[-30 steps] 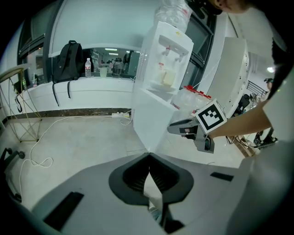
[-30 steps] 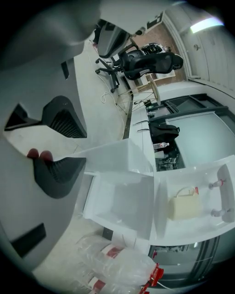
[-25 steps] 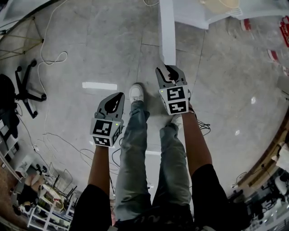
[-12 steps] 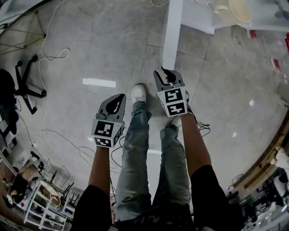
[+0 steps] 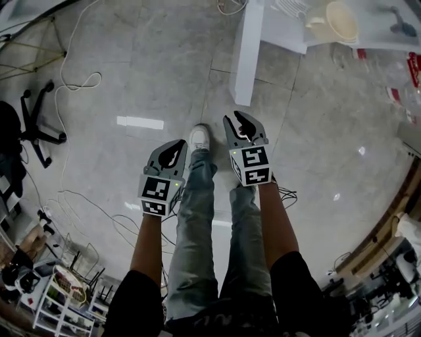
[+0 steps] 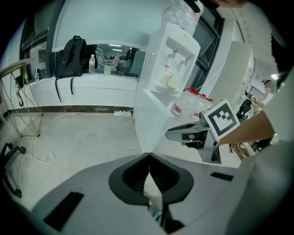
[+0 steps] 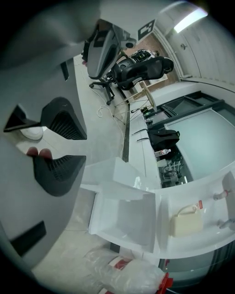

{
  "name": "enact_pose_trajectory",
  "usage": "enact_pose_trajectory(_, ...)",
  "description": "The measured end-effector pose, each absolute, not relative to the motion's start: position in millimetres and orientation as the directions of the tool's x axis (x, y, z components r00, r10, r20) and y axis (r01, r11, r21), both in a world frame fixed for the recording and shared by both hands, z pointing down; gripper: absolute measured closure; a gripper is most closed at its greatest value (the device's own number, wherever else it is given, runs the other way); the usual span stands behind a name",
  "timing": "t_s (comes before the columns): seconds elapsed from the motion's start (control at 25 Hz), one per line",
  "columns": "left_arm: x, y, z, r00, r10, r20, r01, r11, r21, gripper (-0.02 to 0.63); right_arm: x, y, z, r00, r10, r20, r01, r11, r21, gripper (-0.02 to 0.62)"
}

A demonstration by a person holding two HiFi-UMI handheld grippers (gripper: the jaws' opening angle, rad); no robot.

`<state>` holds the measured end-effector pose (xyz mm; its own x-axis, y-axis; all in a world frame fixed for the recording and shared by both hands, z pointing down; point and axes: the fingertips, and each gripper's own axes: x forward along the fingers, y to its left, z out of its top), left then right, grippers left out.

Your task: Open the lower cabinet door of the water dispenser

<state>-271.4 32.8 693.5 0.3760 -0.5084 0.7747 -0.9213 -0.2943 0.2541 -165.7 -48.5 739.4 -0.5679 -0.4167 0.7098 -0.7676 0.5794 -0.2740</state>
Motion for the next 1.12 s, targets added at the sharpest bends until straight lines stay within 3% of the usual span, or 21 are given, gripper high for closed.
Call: enact_pose_trajectory(1.12, -207.9, -19.6, 461.3, 0.402, -0.637, 0.657, -0.915, -0.313, 0.256, 0.594, -87.1, -81.7, 451.6, -0.481, -0.59, 0.648, -0.835, 0.535, -0.132, 0.58)
